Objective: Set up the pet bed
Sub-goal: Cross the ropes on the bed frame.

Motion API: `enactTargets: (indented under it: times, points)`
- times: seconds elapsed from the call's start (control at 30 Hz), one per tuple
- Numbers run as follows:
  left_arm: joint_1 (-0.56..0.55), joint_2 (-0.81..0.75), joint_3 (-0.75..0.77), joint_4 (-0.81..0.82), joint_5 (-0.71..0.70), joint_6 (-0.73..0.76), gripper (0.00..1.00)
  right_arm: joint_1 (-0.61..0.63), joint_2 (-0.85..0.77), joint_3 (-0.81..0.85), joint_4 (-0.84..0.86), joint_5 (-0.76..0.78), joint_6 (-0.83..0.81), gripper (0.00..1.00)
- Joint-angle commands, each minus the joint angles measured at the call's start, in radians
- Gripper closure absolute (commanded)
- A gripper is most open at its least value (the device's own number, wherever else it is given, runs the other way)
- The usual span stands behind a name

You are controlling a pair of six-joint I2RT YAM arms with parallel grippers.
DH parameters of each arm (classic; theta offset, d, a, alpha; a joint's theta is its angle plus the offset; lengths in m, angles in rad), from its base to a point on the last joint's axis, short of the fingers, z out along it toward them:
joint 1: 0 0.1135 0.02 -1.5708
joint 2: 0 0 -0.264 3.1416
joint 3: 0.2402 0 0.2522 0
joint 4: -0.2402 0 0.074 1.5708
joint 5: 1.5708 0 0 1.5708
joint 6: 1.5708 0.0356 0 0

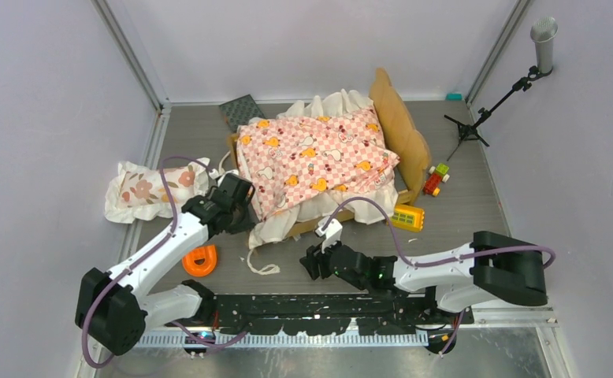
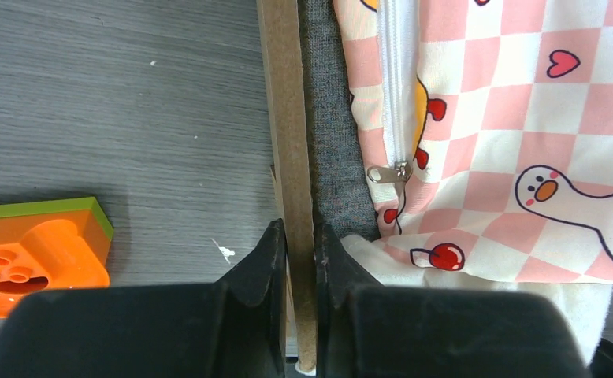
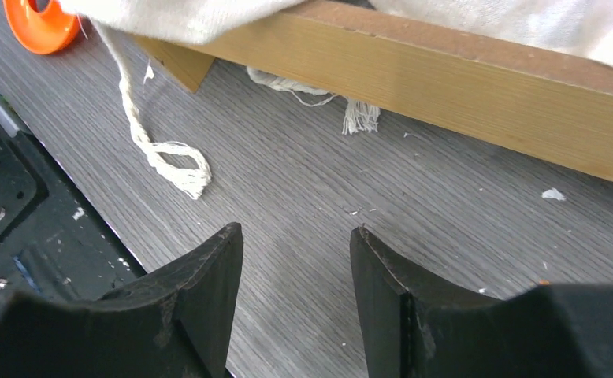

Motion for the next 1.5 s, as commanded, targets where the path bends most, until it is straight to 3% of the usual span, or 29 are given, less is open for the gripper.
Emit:
enactTargets:
  times: [0.0,0.13,0.57,1.0,1.47]
  points:
    - [-0.009,0.022,0.029,0.025,0.012,0.078,1.0,0.029,0.08,-0.03,0.249,0.053,-0.127,0.42]
    - [-0.009,0.02,0.095,-0.025,0.013,0.081,1.0,0.09,0.183,-0.039,0.442,0.138,-0.296,0.41]
    - [-0.008,0.022,0.212,-0.082,0.048,0.077,1.0,0.138,0.59,0.032,0.994,0.281,-0.508,0.38]
    - [-0.008,0.025,0.262,-0.099,0.065,0.077,1.0,0.157,0.744,0.241,1.005,0.416,-0.646,0.34]
    - [-0.008,0.01,0.287,-0.117,0.079,0.078,1.0,0.124,0.857,0.364,1.004,0.537,-0.634,0.34]
